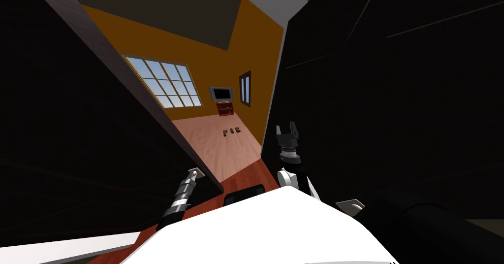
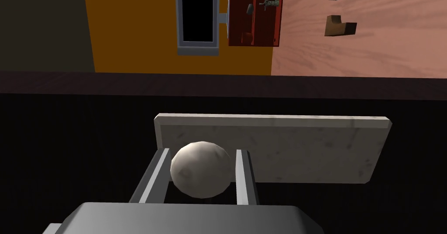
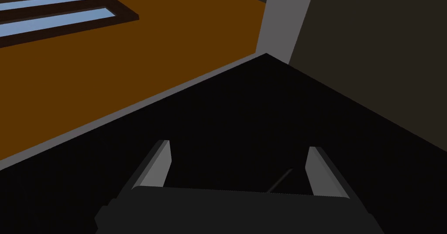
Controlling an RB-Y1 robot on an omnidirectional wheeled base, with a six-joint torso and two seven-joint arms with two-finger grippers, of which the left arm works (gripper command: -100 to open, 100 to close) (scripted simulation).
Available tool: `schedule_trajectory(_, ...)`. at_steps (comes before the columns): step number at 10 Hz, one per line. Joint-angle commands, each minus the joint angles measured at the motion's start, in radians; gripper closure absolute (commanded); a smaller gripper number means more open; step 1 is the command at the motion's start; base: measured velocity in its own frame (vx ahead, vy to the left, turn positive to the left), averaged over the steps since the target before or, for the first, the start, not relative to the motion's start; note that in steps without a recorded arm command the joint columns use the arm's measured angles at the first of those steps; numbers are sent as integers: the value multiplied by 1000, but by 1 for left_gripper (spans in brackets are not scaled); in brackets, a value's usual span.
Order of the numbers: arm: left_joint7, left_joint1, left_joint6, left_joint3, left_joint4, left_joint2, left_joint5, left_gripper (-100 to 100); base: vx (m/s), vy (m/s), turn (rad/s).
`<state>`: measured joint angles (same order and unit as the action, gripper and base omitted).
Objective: Pull the door open
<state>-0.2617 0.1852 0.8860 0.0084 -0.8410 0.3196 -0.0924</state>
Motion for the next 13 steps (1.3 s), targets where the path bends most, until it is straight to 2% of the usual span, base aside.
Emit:
schedule_trajectory(1, -18, 15, 12, -12, -11, 14, 5, 100, -203, 30, -97)
schedule_trajectory(2, -10, 9, 5, -8, -6, 8, 4, 100, -92, 11, -22)
schedule_trajectory(3, -25, 32, 30, -23, -7, 21, 9, 100, -119, 17, -117)
schedule_trajectory(7, -63, 86, 101, -58, -14, 62, 21, 100, -225, 47, -128)
schedule_trajectory(10, -88, 121, 147, -81, -18, 89, 28, 100, -180, 56, -112)
schedule_trajectory(11, -83, 110, 136, -78, -8, 84, 27, 100, -74, 11, -12)
schedule_trajectory(13, -79, 74, 130, -83, 25, 78, 24, 100, -185, 33, -114)
